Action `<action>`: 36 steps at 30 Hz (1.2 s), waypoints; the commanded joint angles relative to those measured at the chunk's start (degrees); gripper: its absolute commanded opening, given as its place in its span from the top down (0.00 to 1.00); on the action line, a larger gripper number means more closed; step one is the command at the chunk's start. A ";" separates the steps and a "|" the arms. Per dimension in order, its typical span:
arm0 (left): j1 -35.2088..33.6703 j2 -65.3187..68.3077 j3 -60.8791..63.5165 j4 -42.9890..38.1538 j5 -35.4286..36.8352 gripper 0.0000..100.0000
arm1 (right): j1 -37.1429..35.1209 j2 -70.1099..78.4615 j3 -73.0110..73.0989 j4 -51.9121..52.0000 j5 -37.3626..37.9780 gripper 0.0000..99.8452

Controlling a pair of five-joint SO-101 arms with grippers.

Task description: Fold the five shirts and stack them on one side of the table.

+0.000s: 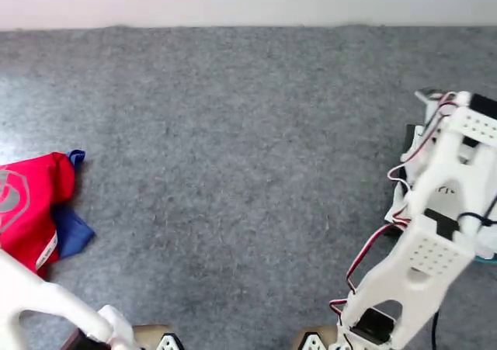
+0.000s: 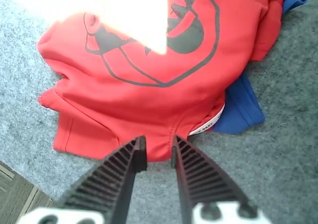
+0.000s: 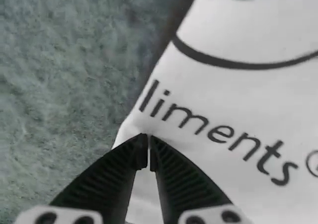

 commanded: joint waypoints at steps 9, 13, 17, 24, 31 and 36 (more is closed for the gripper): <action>0.53 -0.88 -0.22 -0.53 -0.53 0.91 | 0.57 -15.78 0.26 2.42 0.88 0.99; 0.53 -0.88 -0.22 -0.26 -0.53 0.91 | 1.80 -17.27 3.43 2.42 0.97 0.99; 0.53 -0.88 -0.22 -0.53 -0.44 0.91 | 1.19 -17.27 12.22 2.24 0.97 0.99; 0.53 -0.88 -0.22 -0.53 -0.44 0.91 | -0.75 -17.80 21.63 -0.13 0.97 0.99; 0.53 -0.79 -0.22 -0.53 -0.53 0.91 | -0.40 -18.68 6.07 0.57 0.97 0.99; 0.53 -0.79 -0.22 -0.53 -0.53 0.91 | -0.57 -14.64 2.02 -14.81 0.70 0.99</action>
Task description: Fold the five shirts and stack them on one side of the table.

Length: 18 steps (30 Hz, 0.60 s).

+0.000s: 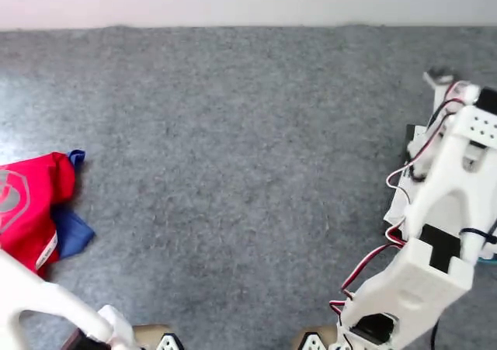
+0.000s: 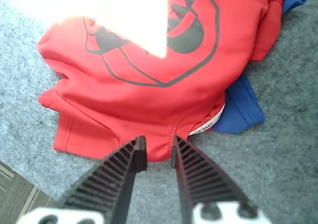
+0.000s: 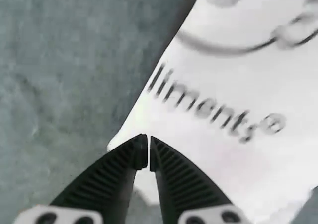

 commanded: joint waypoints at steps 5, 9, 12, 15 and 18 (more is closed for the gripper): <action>0.53 -0.79 -0.22 -0.53 -0.53 0.91 | -0.57 7.34 -2.99 -22.20 0.18 0.99; 0.53 -0.79 -0.22 -0.53 -0.53 0.91 | -1.36 12.35 -2.99 -27.74 0.09 0.99; 0.53 -0.79 -0.22 -0.44 -0.53 0.91 | -2.59 15.25 -2.99 -30.46 0.09 0.99; 0.53 -0.79 -0.22 -0.44 -0.53 0.91 | -4.62 16.13 -3.25 -29.14 0.09 0.99; 0.53 -0.88 -0.22 -0.44 -0.53 0.91 | -5.14 13.32 -3.25 -25.98 0.09 0.99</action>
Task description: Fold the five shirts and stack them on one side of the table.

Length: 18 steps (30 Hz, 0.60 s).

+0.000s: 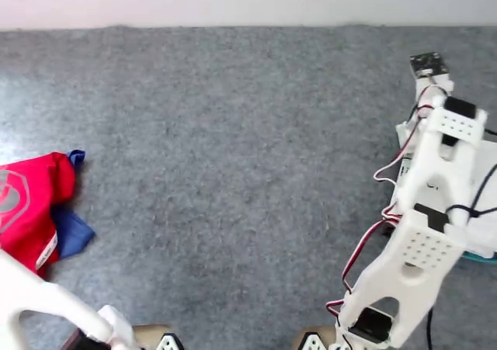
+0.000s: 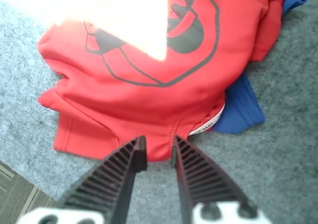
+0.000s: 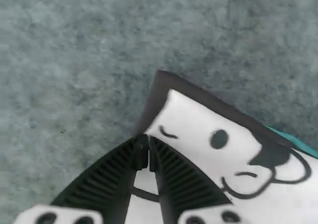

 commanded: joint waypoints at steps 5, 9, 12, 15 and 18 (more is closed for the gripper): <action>0.44 -0.88 -0.22 -0.26 -0.53 0.91 | 2.33 -11.91 -2.20 6.37 0.26 0.99; 0.44 -0.97 -0.22 -0.26 -0.44 0.91 | 8.92 -16.66 -2.20 6.20 0.35 0.99; 0.44 -0.88 -0.22 -0.26 -0.44 0.91 | 14.29 -16.66 -2.11 4.53 0.35 0.99; 0.44 -0.88 -0.13 -0.26 -0.35 0.91 | 18.51 -13.93 -1.93 1.45 0.44 0.99; 0.44 -0.97 1.54 -0.62 -0.35 0.91 | 20.88 -9.01 -1.93 -1.10 0.44 0.99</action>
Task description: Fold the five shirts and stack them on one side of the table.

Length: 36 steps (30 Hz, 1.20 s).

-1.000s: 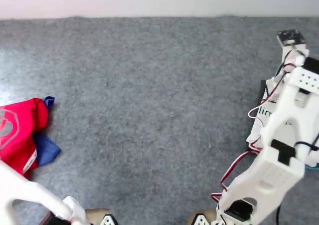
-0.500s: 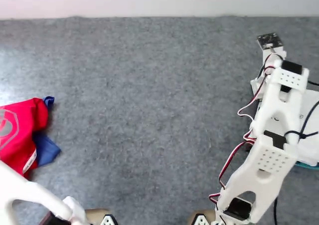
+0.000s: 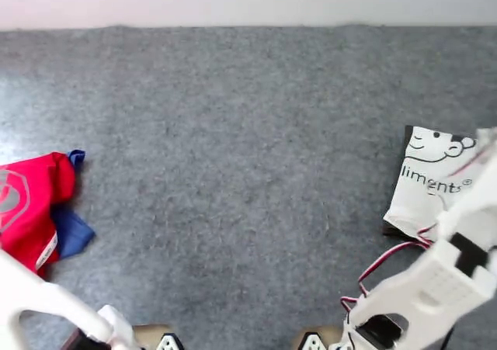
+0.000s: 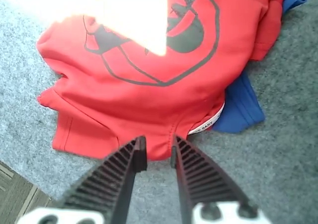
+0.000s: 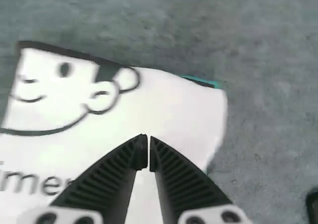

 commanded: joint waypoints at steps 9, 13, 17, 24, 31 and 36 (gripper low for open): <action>0.44 -1.32 2.68 -0.62 -0.44 0.91 | 2.33 4.79 -7.82 1.98 0.00 0.99; 0.44 -1.32 2.68 -0.62 -0.44 0.91 | 0.13 -1.54 -11.87 9.36 0.00 0.99; 0.44 -1.41 2.68 -0.62 -0.44 0.91 | -2.77 -7.25 -11.96 16.75 0.00 0.99; 2.37 -0.88 2.86 -0.62 -1.58 0.90 | -9.54 -10.33 -11.96 33.63 0.09 0.99; 5.63 -0.70 8.40 -1.23 -11.60 0.77 | -11.38 -13.23 -2.90 35.03 0.09 0.99; 4.48 -0.70 19.47 -10.29 -19.60 0.76 | -11.38 -20.18 8.09 35.03 0.18 0.99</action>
